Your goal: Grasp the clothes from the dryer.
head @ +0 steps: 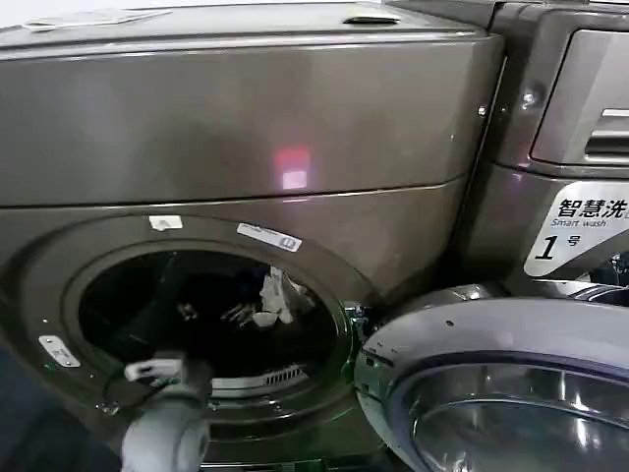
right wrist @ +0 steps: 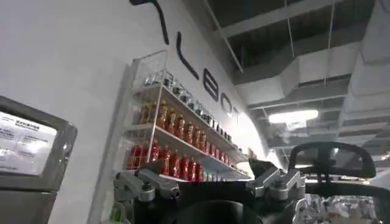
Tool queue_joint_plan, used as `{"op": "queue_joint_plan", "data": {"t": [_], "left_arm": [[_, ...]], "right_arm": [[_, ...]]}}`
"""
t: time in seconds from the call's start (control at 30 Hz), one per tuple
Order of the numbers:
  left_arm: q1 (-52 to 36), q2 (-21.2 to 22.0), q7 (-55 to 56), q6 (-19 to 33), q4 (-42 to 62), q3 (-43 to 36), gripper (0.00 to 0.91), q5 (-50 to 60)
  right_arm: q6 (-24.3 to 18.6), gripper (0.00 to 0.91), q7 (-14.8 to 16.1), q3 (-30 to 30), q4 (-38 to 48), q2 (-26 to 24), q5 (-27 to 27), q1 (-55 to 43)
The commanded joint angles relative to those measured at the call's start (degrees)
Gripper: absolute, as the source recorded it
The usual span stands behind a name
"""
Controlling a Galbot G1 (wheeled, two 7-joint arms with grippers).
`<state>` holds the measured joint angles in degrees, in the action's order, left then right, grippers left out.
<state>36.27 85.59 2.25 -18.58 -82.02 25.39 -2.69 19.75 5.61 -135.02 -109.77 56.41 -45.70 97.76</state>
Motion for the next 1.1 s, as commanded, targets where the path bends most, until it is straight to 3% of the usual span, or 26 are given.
{"op": "queue_joint_plan", "data": {"t": [0.03,0.5,0.6,0.77,0.97,1.1], "left_arm": [[-11.7,-0.05,-0.55,0.84,15.41,-1.08,0.907,0.25],[-24.09,-3.29,-8.62,-0.27,34.03,-9.9,0.907,-3.55],[-25.88,-5.39,-20.2,-0.34,38.22,-16.06,0.907,-0.53],[-32.27,-7.56,-32.13,4.1,48.94,-25.67,0.907,3.51],[-39.26,-10.25,-44.26,5.87,52.43,-36.43,0.907,5.18],[-43.85,-10.67,-52.03,11.04,56.63,-41.53,0.907,9.64]], "right_arm": [[0.0,0.907,0.05,-0.16,0.47,-0.19,-0.06,-0.07],[0.01,0.907,0.3,-0.78,1.32,-0.43,-0.55,-0.02],[-0.03,0.907,0.41,-1.02,1.61,-0.46,-0.63,0.15],[-0.06,0.907,0.47,-1.29,1.8,-0.47,-0.69,0.34],[-0.06,0.907,0.52,-1.35,1.95,-0.37,-0.69,0.18],[-0.09,0.907,0.51,-1.29,1.97,-0.34,-0.65,0.05]]}}
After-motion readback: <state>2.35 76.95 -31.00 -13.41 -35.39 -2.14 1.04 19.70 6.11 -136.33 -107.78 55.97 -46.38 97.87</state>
